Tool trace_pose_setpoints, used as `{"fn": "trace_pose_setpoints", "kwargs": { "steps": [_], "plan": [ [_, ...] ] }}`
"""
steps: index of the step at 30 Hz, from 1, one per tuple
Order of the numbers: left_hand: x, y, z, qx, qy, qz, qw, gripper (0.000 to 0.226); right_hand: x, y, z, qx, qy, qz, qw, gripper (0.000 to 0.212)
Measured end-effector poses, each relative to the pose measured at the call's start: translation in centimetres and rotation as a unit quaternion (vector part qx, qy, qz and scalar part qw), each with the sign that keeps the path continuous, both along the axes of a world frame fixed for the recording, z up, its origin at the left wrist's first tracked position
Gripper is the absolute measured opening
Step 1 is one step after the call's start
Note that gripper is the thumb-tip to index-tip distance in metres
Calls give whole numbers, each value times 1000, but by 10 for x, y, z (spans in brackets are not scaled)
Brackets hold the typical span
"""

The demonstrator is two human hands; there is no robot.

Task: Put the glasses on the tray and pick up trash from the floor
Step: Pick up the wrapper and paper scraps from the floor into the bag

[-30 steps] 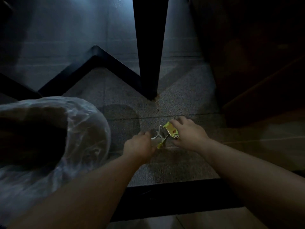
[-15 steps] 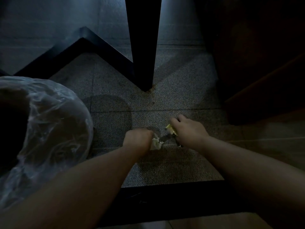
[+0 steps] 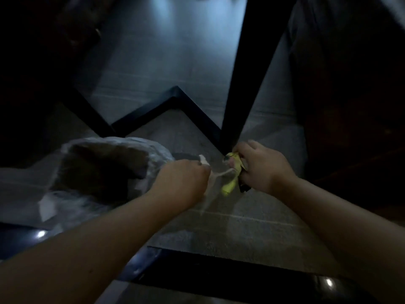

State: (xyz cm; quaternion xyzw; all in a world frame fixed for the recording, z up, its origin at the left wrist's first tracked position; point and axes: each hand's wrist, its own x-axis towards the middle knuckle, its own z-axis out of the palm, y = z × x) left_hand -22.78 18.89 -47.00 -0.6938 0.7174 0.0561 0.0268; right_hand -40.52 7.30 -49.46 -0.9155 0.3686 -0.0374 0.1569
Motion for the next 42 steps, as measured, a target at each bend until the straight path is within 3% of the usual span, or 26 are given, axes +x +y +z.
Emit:
{"fn": "trace_pose_setpoints", "kwargs": {
  "steps": [5, 8, 11, 18, 22, 25, 29, 34, 42],
  "plan": [
    [82, 51, 59, 1, -19, 84, 996, 15, 84, 26, 59, -23, -48, 79, 995, 23],
    [130, 84, 65, 60, -16, 160, 985, 17, 135, 51, 70, -14, -75, 129, 989, 24],
    [166, 108, 51, 54, -59, 193, 978, 14, 178, 73, 61, -1, -75, 175, 982, 23],
    [196, 114, 1, 52, -61, 175, 981, 11, 233, 91, 18, -1, 41, 215, 976, 34],
    [196, 114, -8, 37, -27, 163, 986, 23, 231, 86, 14, 5, 68, 233, 970, 61],
    [199, 116, -6, 26, -8, 142, 990, 25, 230, 83, 22, 13, 93, 256, 962, 65],
    [213, 127, 9, -16, -8, 129, 991, 25, 245, 94, 39, -17, 61, 266, 962, 55],
    [271, 173, 19, -65, -30, 158, 985, 38, 307, 138, 56, -19, 30, 328, 944, 57],
    [393, 330, -52, 16, -1, 348, 937, 37, 450, 260, 2, 42, 86, 327, 940, 49]
  ]
}}
